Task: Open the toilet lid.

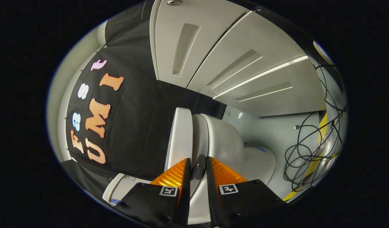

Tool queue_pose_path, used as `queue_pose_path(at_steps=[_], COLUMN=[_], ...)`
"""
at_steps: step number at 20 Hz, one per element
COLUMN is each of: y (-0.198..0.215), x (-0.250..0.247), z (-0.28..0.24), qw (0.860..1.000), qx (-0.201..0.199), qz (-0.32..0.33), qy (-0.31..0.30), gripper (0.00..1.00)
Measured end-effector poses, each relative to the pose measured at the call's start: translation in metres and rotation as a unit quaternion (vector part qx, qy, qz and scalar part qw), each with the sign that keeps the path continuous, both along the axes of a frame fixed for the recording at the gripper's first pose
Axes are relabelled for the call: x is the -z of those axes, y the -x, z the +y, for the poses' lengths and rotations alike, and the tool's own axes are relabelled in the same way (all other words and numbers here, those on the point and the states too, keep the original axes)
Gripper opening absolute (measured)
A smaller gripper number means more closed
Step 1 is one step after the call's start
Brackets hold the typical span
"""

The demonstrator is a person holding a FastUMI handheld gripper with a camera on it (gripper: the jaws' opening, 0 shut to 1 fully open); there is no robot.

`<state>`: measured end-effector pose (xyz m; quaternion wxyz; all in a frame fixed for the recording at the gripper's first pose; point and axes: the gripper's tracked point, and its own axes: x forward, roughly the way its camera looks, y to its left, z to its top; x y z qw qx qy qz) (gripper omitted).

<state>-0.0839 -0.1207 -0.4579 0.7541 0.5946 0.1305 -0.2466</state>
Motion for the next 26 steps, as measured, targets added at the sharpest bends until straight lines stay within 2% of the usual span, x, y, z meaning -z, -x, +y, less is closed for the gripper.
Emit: queue_pose_path(at_steps=[1,3,4,6,8,16,26], y=[-0.001,0.0,0.001,-0.002,0.001,-0.007,-0.016], x=[0.001,0.003,0.003,0.002,0.002,-0.004,-0.025], z=[-0.001,-0.003,-0.003,-0.001,-0.003,0.006,0.002], qw=[1.0,1.0,1.0,1.0,1.0,0.999,1.0], qx=[0.001,0.005,0.009,0.01,0.007,-0.002,0.008], qz=[0.002,-0.003,-0.004,-0.008,-0.008,-0.007,-0.018], qy=[-0.004,-0.013,-0.015,-0.024,-0.029,-0.033,-0.023], gripper=[0.34,0.17,0.14,0.14,0.09,0.08,0.07])
